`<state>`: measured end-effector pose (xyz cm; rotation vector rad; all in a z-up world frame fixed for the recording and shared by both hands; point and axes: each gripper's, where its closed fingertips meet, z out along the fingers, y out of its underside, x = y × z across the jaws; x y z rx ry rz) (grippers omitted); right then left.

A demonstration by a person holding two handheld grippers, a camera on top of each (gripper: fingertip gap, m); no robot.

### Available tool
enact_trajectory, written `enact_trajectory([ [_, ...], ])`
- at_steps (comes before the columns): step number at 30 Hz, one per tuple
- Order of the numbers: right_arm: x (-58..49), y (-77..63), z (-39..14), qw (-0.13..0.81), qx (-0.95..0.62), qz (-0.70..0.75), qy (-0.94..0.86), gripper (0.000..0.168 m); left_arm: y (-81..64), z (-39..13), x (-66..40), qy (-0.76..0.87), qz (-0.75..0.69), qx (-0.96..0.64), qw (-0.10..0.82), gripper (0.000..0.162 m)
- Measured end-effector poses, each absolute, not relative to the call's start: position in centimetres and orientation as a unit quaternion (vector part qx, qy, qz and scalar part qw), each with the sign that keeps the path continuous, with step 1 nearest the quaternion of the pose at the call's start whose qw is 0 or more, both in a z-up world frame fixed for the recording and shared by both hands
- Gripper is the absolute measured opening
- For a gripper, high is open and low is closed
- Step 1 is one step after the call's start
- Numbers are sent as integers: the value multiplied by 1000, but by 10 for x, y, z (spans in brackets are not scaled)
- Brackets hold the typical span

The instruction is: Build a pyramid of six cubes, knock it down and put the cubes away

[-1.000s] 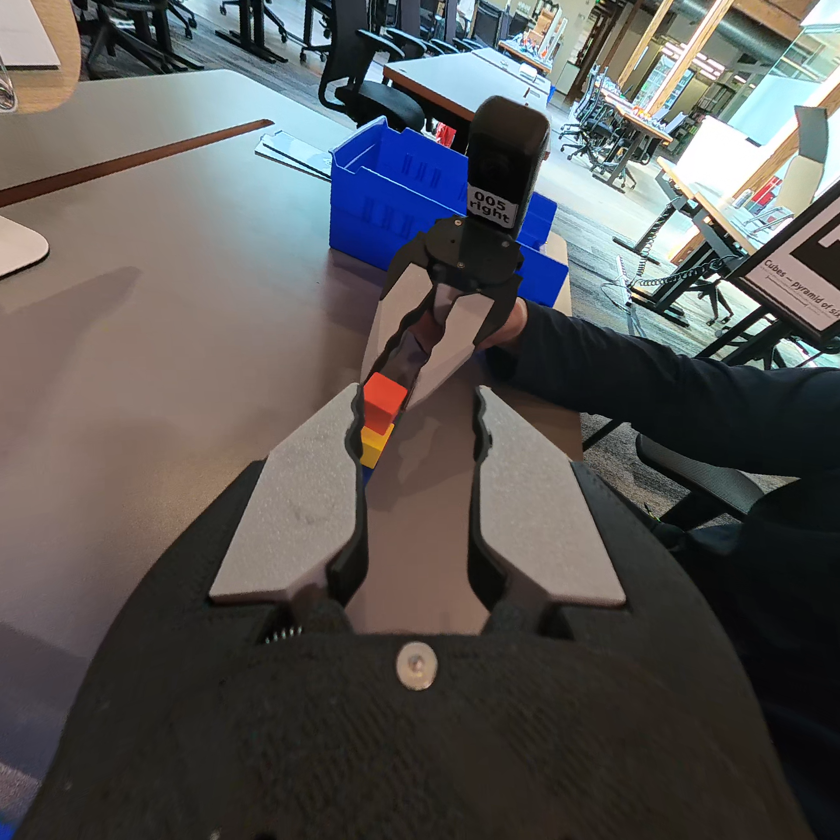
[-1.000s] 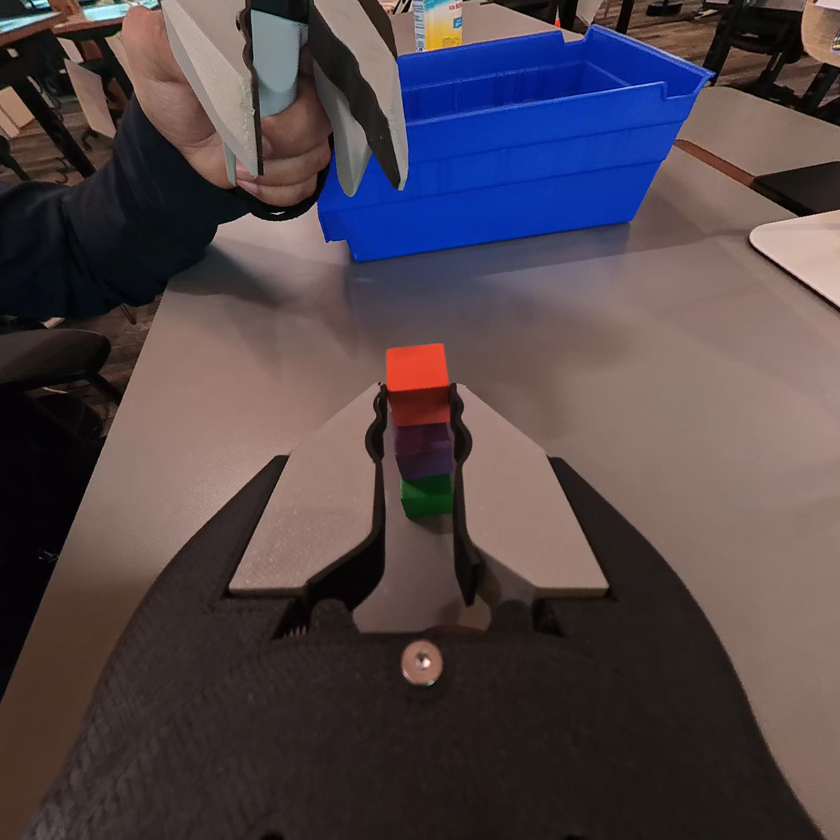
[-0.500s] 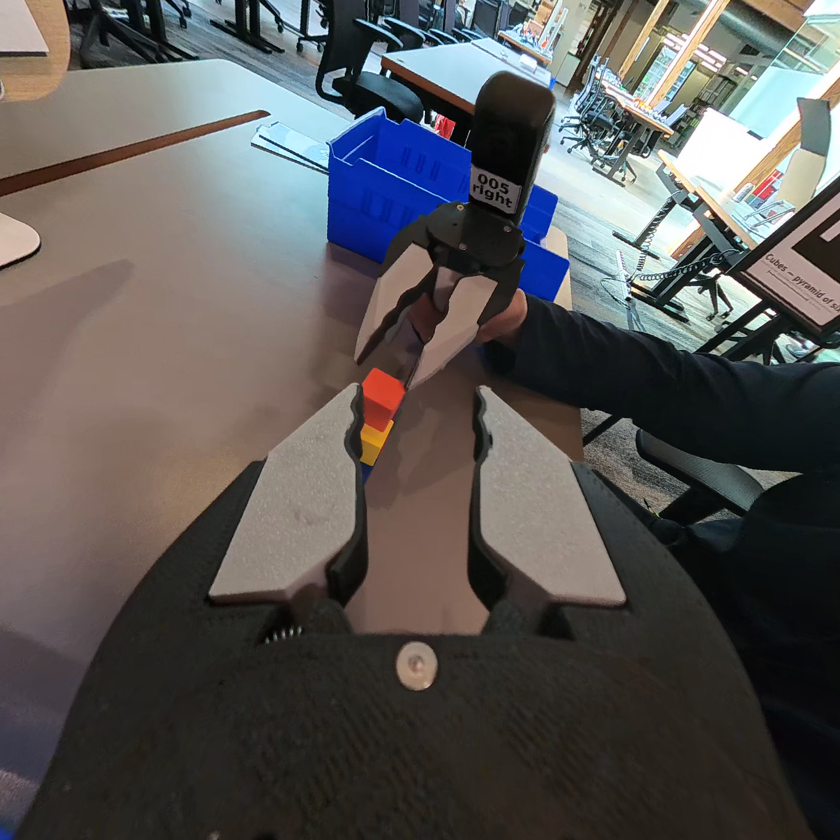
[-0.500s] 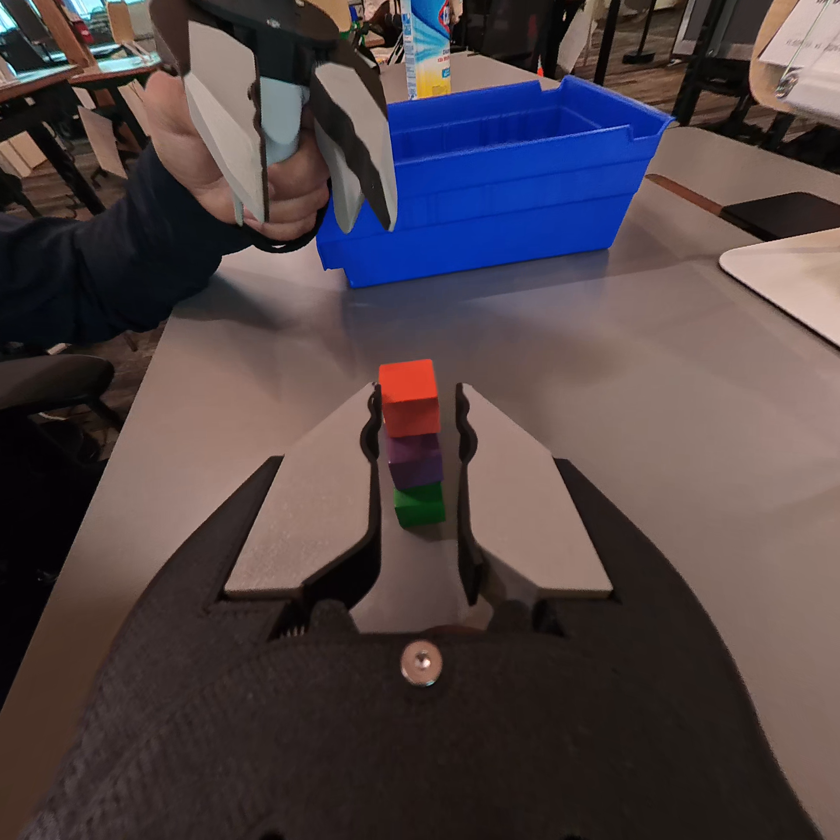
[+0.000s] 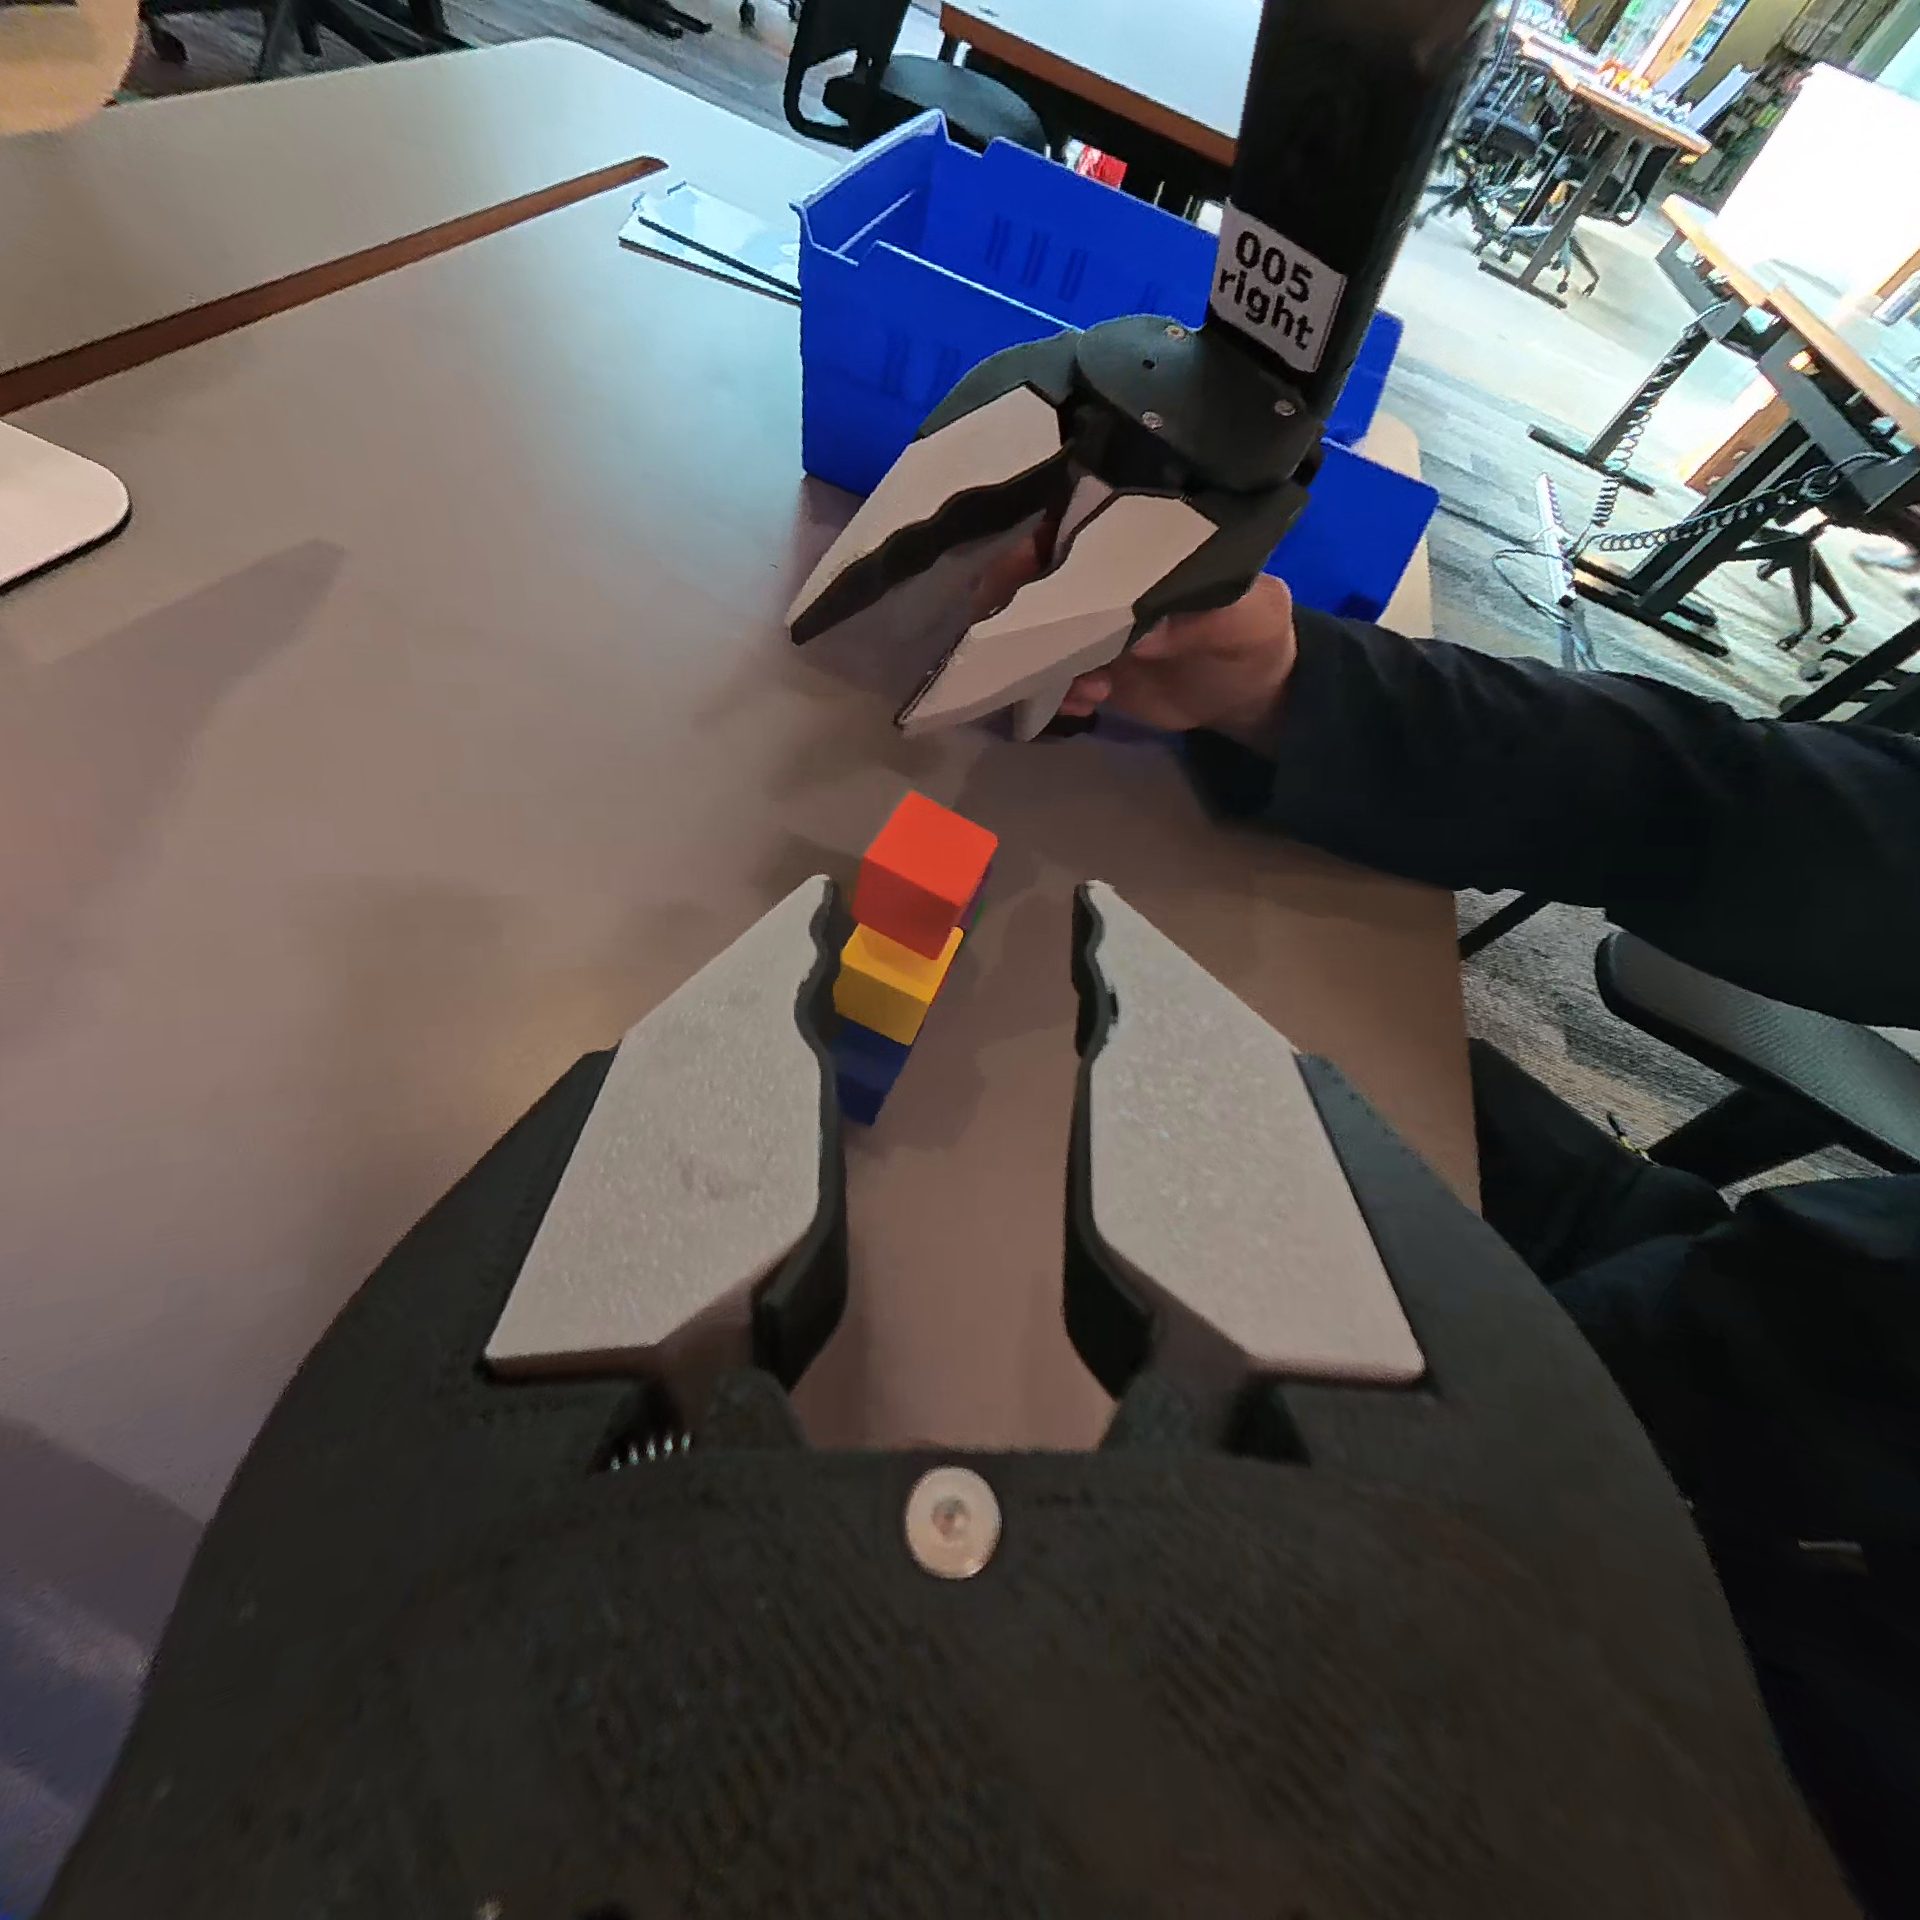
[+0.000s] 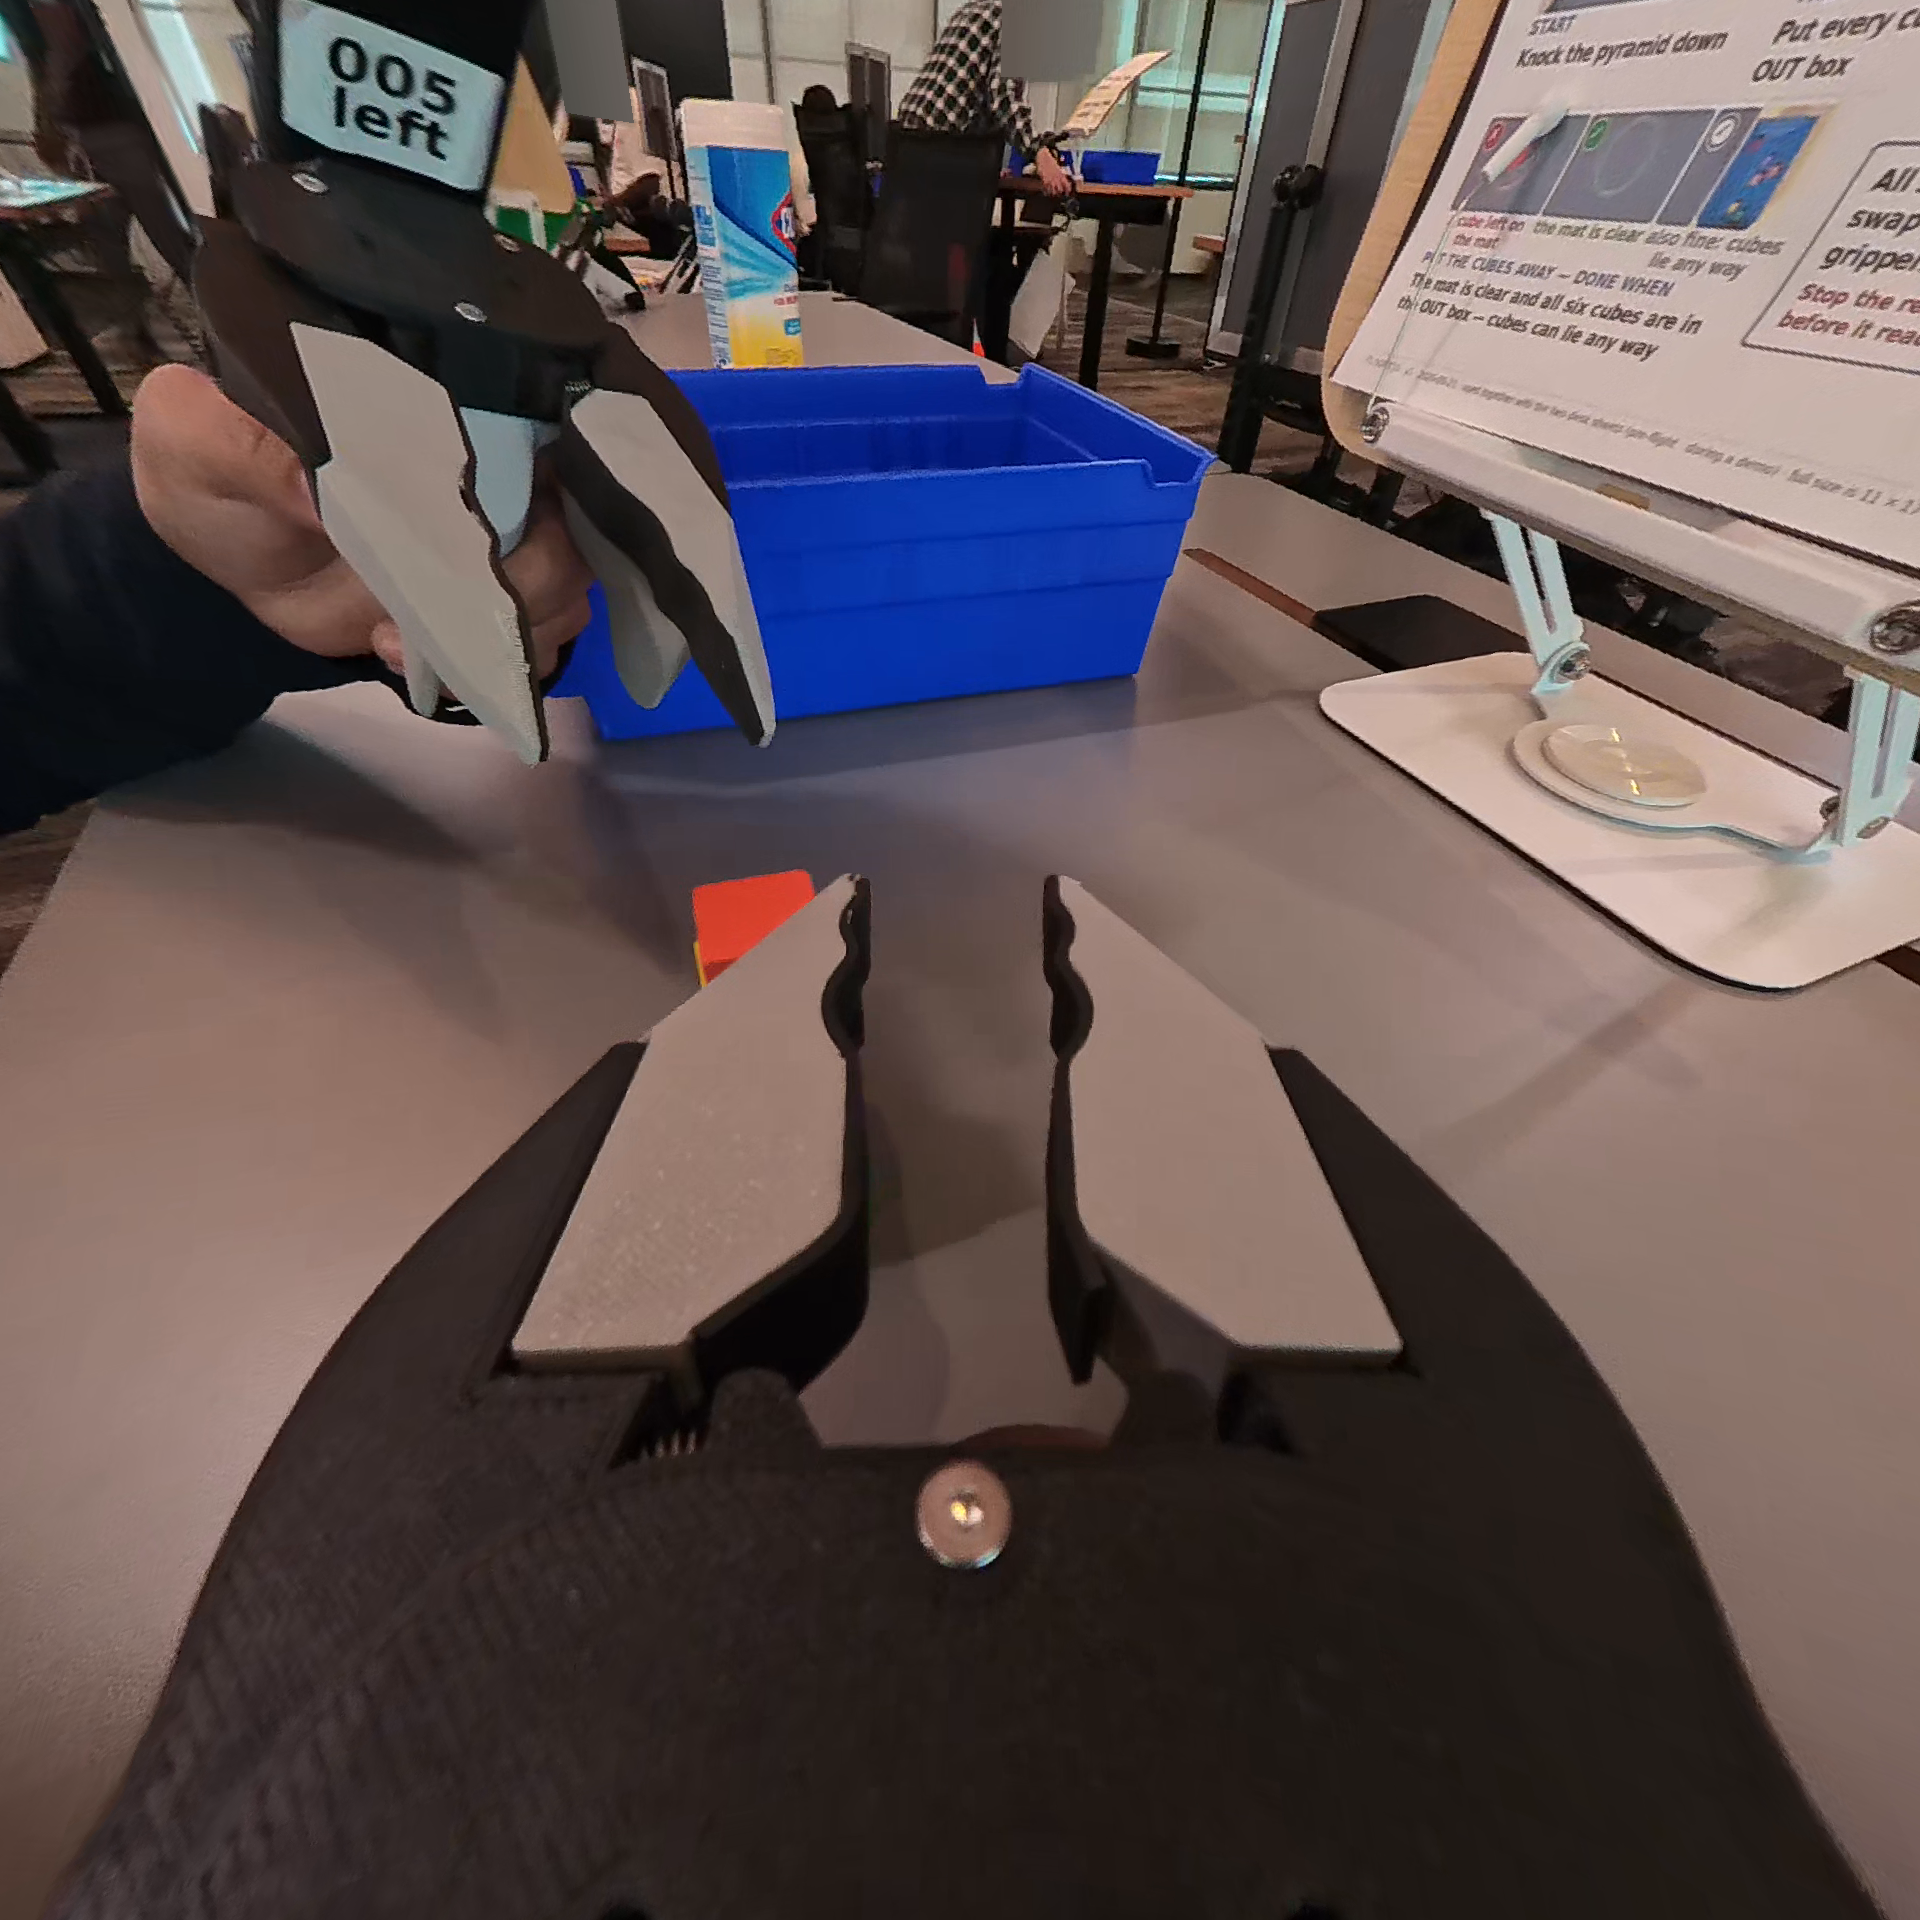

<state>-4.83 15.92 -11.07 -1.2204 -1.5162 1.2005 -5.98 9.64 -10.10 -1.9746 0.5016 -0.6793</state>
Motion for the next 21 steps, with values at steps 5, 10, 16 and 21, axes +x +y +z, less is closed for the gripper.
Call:
enact_trajectory([
  [5, -49, 169, -121, 424, -499, 452, -606, 30, 99, -96, -64, 208, -254, -801, 500, 41],
  [10, -49, 167, -124, 431, -494, 434, -618, 30, 103, -102, -68, 205, -239, -808, 498, 40],
  [16, -46, 163, -114, 441, -483, 446, -610, 25, 106, -112, -69, 207, -230, -817, 487, 40],
  [21, -43, 152, -106, 420, -467, 487, -607, 10, 108, -117, -70, 210, -214, -822, 483, 39],
])
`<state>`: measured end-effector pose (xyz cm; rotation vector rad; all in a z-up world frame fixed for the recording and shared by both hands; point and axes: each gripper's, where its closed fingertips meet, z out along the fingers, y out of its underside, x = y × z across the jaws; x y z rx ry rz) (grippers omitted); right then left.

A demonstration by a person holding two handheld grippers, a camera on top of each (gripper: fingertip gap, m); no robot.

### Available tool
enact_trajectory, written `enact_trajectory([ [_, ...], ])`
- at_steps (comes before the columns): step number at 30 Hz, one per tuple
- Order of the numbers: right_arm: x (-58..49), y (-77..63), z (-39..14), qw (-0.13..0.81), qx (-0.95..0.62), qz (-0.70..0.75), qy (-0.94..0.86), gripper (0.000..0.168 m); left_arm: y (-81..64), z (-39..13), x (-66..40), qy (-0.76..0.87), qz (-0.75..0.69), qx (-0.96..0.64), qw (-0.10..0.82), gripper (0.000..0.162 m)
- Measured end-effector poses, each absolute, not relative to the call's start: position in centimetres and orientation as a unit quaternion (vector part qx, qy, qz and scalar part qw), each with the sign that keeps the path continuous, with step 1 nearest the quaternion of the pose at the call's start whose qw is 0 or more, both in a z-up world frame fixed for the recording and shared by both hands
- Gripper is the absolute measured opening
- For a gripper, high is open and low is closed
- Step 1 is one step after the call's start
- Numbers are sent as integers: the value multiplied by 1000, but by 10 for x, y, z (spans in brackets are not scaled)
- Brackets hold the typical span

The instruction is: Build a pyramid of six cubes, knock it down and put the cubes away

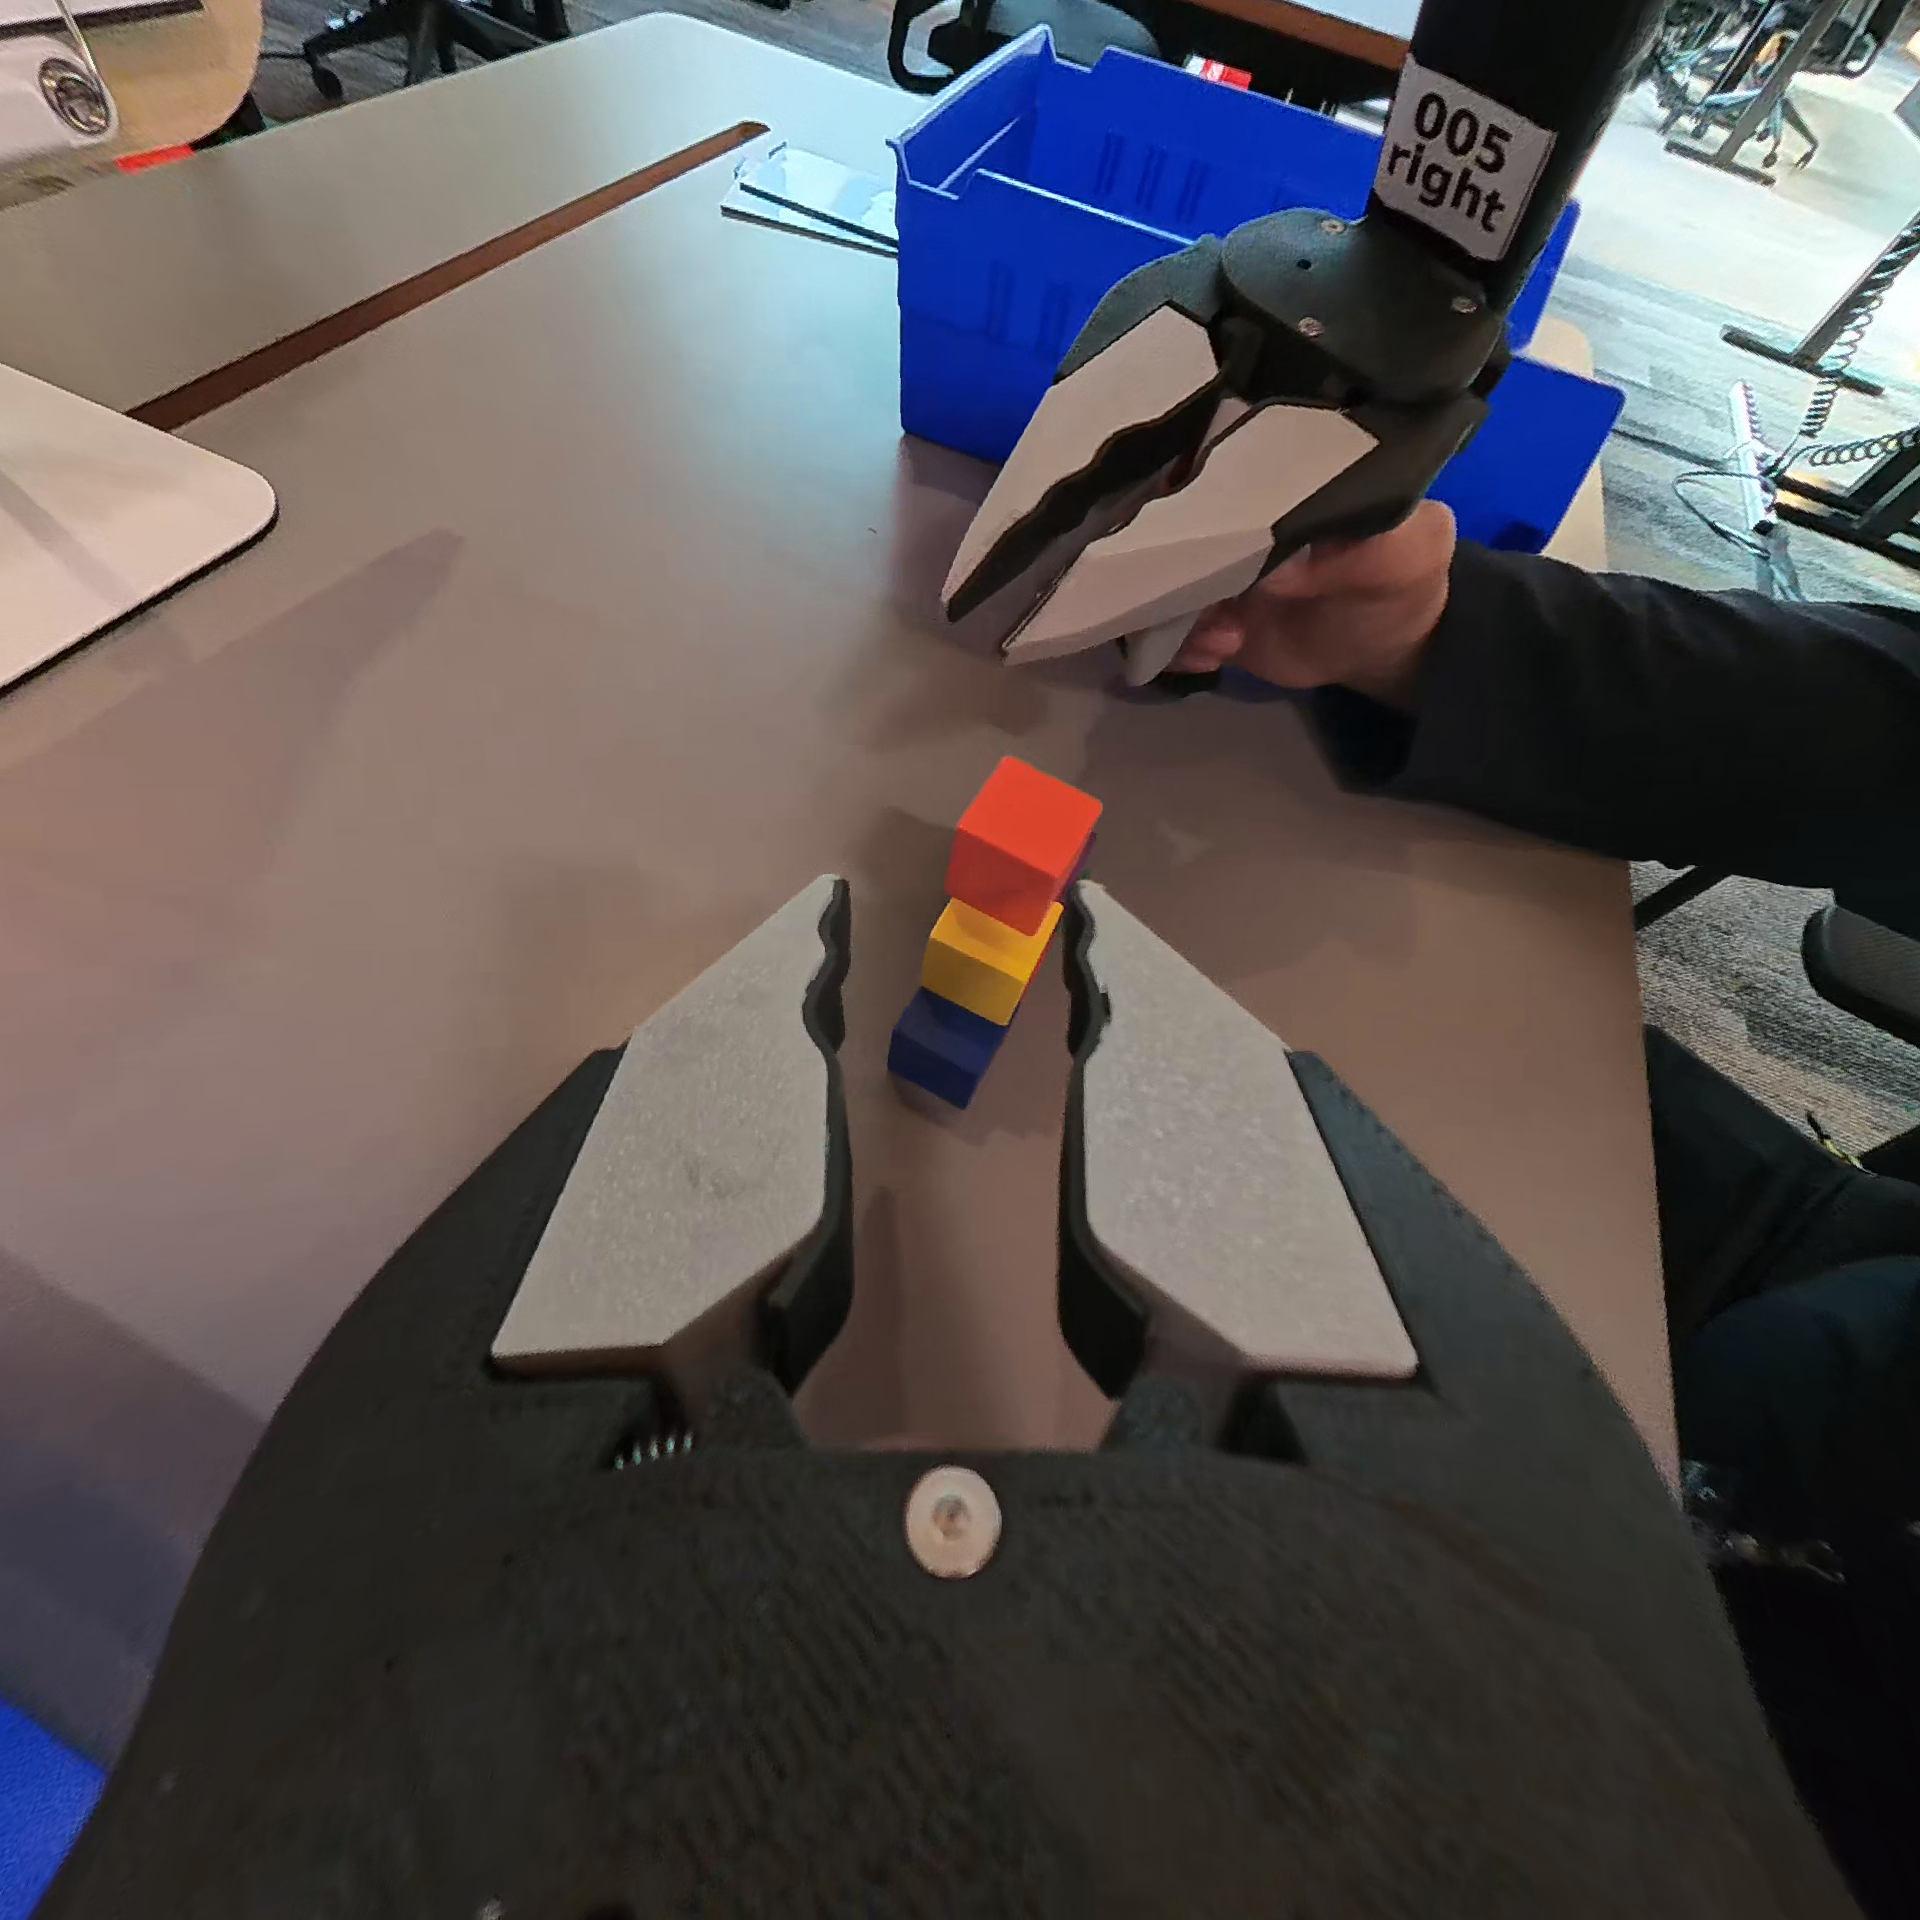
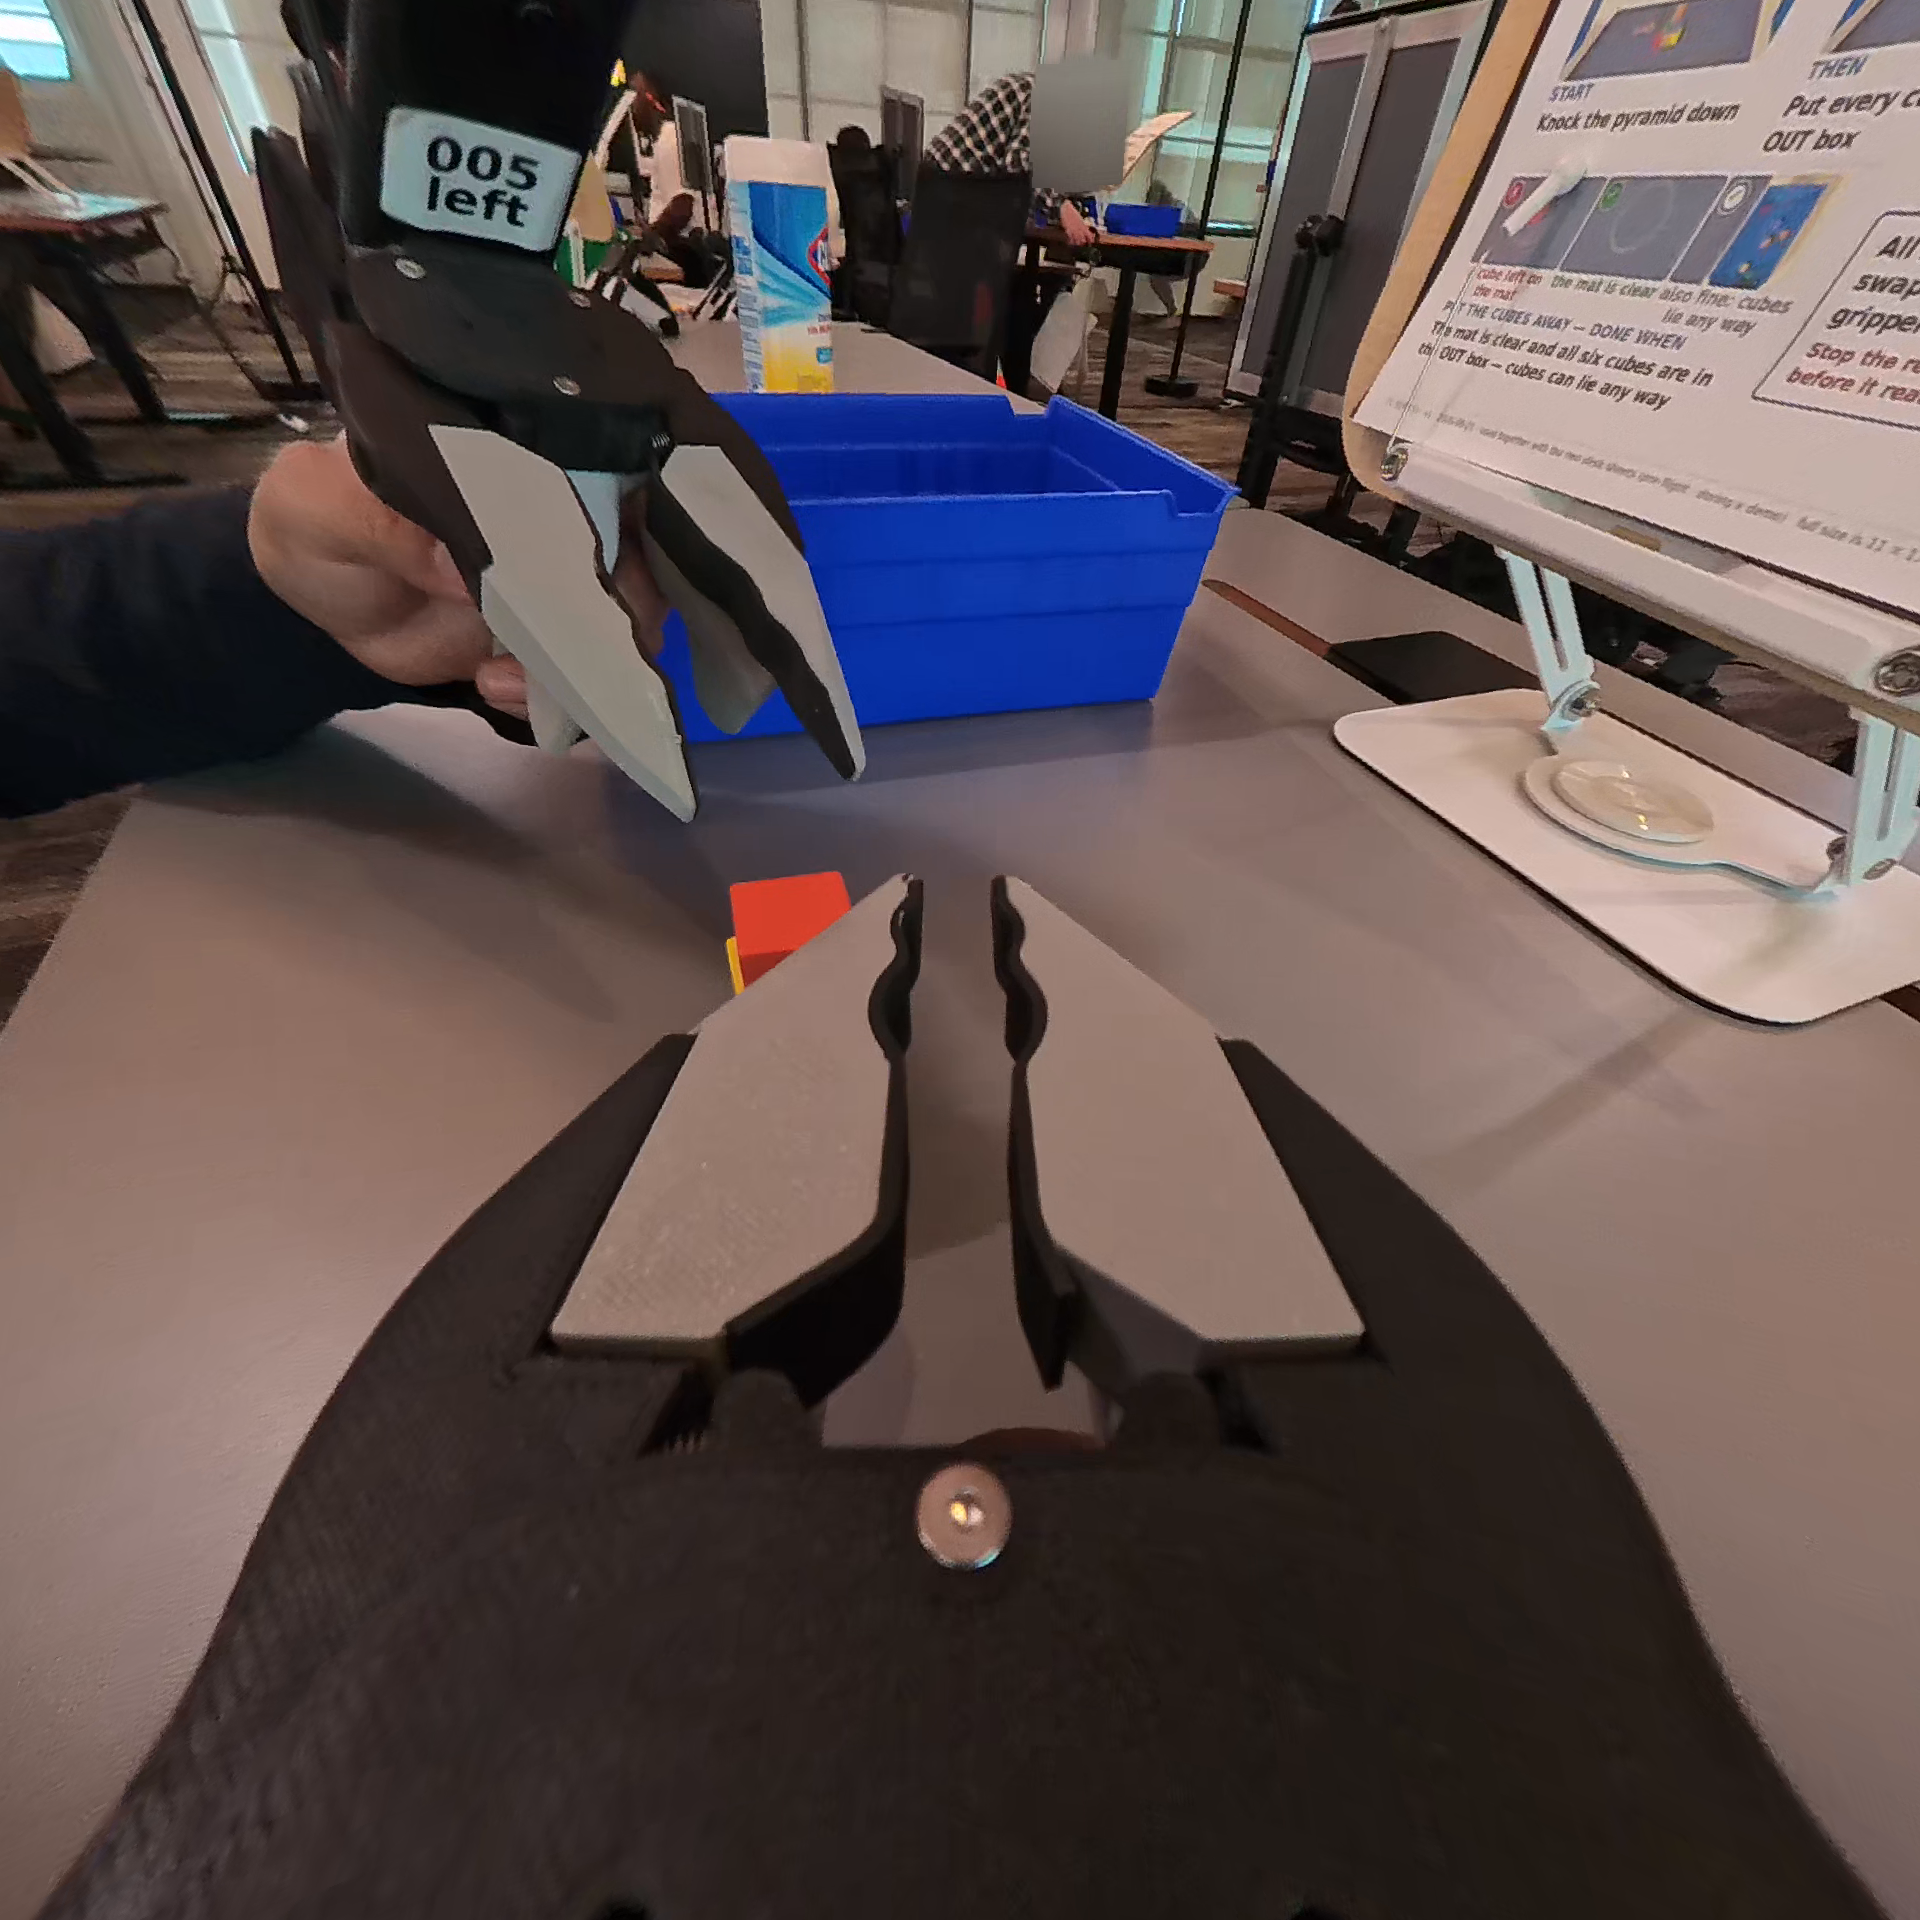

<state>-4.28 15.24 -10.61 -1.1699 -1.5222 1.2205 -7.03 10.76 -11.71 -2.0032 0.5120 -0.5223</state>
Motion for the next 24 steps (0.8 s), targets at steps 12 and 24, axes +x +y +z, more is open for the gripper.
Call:
enact_trajectory([
  [12, -44, 179, -117, 486, -493, 378, -615, 7, 117, -125, -77, 222, -134, -823, 505, 25],
  [24, -34, 206, -121, 550, -548, 270, -569, 34, 131, -135, -80, 180, -65, -815, 547, 44],
])
